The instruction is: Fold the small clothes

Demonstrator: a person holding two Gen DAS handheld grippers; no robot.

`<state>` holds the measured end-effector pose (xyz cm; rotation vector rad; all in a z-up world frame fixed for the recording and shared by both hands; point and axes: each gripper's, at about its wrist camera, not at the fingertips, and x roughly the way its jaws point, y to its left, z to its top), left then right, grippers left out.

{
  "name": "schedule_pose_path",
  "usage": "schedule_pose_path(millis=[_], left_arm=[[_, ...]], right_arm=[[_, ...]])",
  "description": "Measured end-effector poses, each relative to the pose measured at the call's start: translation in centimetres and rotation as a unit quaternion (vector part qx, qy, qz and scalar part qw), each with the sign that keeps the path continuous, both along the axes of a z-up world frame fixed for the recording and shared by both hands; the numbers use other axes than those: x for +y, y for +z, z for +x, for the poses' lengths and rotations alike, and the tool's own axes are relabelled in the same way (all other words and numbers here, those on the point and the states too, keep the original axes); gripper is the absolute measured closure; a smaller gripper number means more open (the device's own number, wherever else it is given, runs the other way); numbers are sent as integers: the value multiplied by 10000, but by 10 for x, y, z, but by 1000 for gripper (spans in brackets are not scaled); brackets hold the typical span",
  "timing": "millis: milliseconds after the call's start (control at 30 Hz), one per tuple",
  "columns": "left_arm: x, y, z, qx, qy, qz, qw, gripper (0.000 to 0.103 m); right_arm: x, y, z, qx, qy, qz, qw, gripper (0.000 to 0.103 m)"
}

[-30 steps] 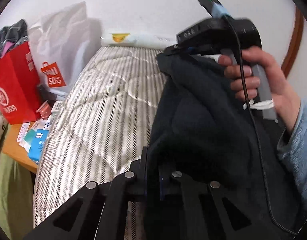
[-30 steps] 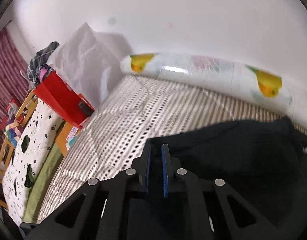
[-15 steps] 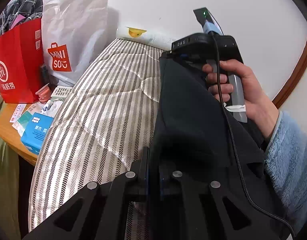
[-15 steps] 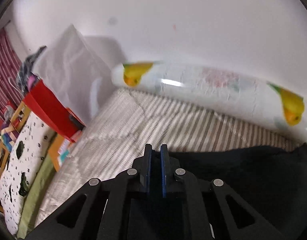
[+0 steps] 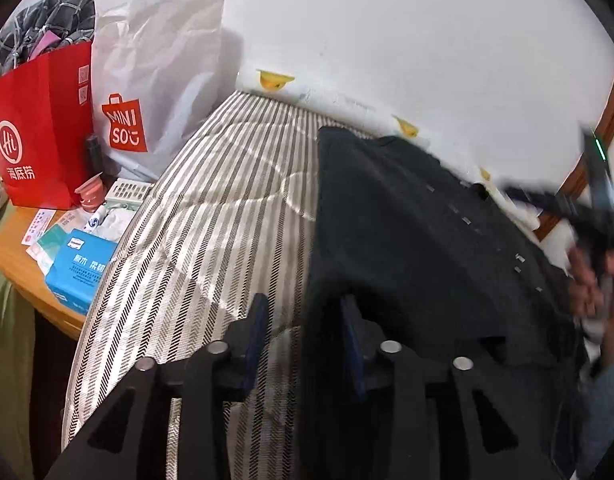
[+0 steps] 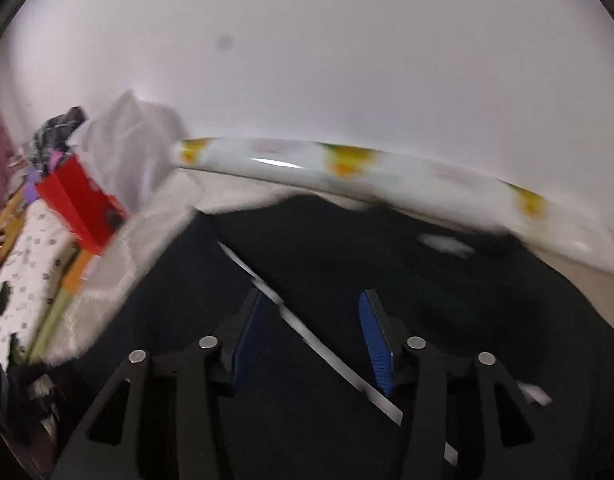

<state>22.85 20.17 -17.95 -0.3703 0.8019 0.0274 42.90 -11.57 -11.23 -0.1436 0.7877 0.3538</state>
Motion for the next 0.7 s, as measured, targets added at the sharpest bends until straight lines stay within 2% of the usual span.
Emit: schedule_pose_path(millis=[67, 133, 167, 233, 300, 367, 433, 500, 533, 567, 600, 633, 700], left_arm=[[-1, 4, -5, 10, 4, 20, 10000, 55], [-2, 11, -14, -34, 3, 46, 10000, 51], [-3, 16, -21, -69, 31, 69, 9999, 48], [-6, 23, -31, -119, 46, 114, 9999, 44], [-10, 28, -38, -119, 36, 172, 9998, 44], [-16, 33, -47, -108, 56, 220, 9997, 43], [-20, 35, -52, -68, 75, 194, 9998, 43], [-25, 38, -63, -27, 121, 124, 9998, 43], [-26, 40, -68, -21, 130, 109, 9999, 43], [-30, 43, -76, -5, 156, 135, 9998, 43], [-31, 45, -81, 0, 185, 176, 9997, 43], [-33, 46, -87, 3, 207, 214, 9996, 43], [-37, 48, -97, 37, 209, 282, 9994, 42]], right_arm=[[-43, 0, -29, -126, -443, -287, 9985, 46], [-95, -6, -55, -133, -939, -365, 9948, 33], [-112, -8, -64, -105, -1104, -355, 9932, 31], [-160, -21, -87, 147, -1481, -107, 9888, 27], [-187, -37, -99, 499, -1645, 244, 9848, 27], [-192, -50, -107, 745, -1530, 639, 9833, 27], [-175, -59, -115, 867, -1095, 872, 9864, 27], [-157, -63, -119, 754, -836, 561, 9921, 27], [-148, -67, -119, 693, -941, 175, 9930, 29], [-144, -69, -118, 678, -1028, -62, 9924, 34], [-141, -71, -117, 608, -1038, -193, 9926, 52], [-143, -66, -118, 407, -950, -89, 9946, 67], [-147, -55, -120, 333, -756, 126, 9965, 92]])
